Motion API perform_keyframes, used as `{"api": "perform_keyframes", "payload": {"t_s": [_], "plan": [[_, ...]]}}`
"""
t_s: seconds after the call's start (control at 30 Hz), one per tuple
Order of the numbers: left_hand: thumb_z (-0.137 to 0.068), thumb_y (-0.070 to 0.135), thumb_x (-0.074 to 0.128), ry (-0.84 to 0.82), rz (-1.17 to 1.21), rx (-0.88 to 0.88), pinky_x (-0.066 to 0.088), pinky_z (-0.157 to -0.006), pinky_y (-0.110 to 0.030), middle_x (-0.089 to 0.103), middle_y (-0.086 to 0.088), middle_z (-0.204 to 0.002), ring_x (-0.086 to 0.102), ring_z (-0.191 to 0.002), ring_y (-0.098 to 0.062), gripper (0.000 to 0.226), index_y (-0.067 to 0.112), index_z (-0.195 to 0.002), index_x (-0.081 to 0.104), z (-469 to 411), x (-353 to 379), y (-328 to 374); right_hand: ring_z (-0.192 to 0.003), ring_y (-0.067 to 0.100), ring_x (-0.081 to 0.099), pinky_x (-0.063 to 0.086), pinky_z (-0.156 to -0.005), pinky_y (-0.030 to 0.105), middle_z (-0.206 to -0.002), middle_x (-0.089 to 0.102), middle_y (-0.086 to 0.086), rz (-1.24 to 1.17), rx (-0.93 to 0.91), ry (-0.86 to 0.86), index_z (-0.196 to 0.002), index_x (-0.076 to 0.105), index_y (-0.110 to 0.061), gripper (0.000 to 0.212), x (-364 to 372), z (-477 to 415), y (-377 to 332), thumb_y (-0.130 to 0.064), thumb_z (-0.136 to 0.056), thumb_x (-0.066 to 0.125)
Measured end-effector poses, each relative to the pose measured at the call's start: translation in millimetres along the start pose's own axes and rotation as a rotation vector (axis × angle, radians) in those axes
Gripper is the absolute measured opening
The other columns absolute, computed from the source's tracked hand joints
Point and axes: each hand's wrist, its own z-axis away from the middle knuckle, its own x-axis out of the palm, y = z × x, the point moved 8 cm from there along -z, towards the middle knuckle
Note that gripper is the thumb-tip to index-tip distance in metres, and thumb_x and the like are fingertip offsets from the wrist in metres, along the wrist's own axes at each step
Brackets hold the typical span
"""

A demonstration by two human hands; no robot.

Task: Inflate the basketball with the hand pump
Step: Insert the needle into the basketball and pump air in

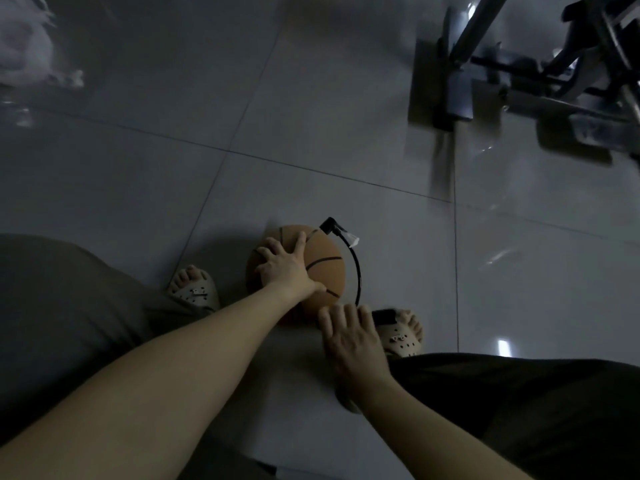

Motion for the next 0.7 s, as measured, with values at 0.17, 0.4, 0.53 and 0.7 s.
{"api": "perform_keyframes", "payload": {"t_s": [0.17, 0.4, 0.53, 0.7], "plan": [[-0.065, 0.079, 0.071, 0.0, 0.006, 0.006, 0.042, -0.102, -0.064, -0.004, -0.03, -0.161, 0.007, -0.146, -0.055, 0.131, 0.039, -0.156, -0.013, 2, 1, -4, -0.099, 0.034, 0.049, 0.041, -0.094, 0.048, -0.11, 0.054, 0.015, 0.012, -0.046, 0.002, -0.122, 0.053, -0.008, 0.04, -2, -16, -29, -0.026, -0.086, 0.053], [-0.066, 0.078, 0.072, -0.018, 0.03, 0.015, 0.04, -0.103, -0.065, -0.004, -0.032, -0.16, 0.007, -0.145, -0.056, 0.13, 0.039, -0.157, -0.012, 0, -1, 0, -0.078, 0.024, 0.043, 0.04, -0.071, 0.037, -0.091, 0.048, 0.007, -0.007, 0.194, 0.195, -0.098, 0.053, -0.014, 0.014, -83, -7, 63, -0.012, -0.084, 0.05], [-0.065, 0.078, 0.073, -0.004, 0.057, 0.04, 0.039, -0.103, -0.066, -0.003, -0.033, -0.159, 0.007, -0.144, -0.057, 0.131, 0.037, -0.157, -0.011, 6, -2, -3, -0.08, 0.023, 0.039, 0.039, -0.072, 0.039, -0.093, 0.045, 0.007, 0.085, 0.213, 0.398, -0.1, 0.049, -0.015, 0.028, -161, -5, 76, -0.013, -0.093, 0.022], [-0.067, 0.078, 0.071, -0.01, 0.033, 0.043, 0.039, -0.104, -0.065, -0.005, -0.033, -0.159, 0.007, -0.145, -0.057, 0.13, 0.037, -0.157, -0.013, 5, -2, -4, -0.078, 0.023, 0.038, 0.038, -0.071, 0.04, -0.092, 0.042, 0.006, 0.054, 0.226, 0.399, -0.101, 0.051, -0.015, 0.054, -136, 0, 79, -0.017, -0.098, -0.002]]}}
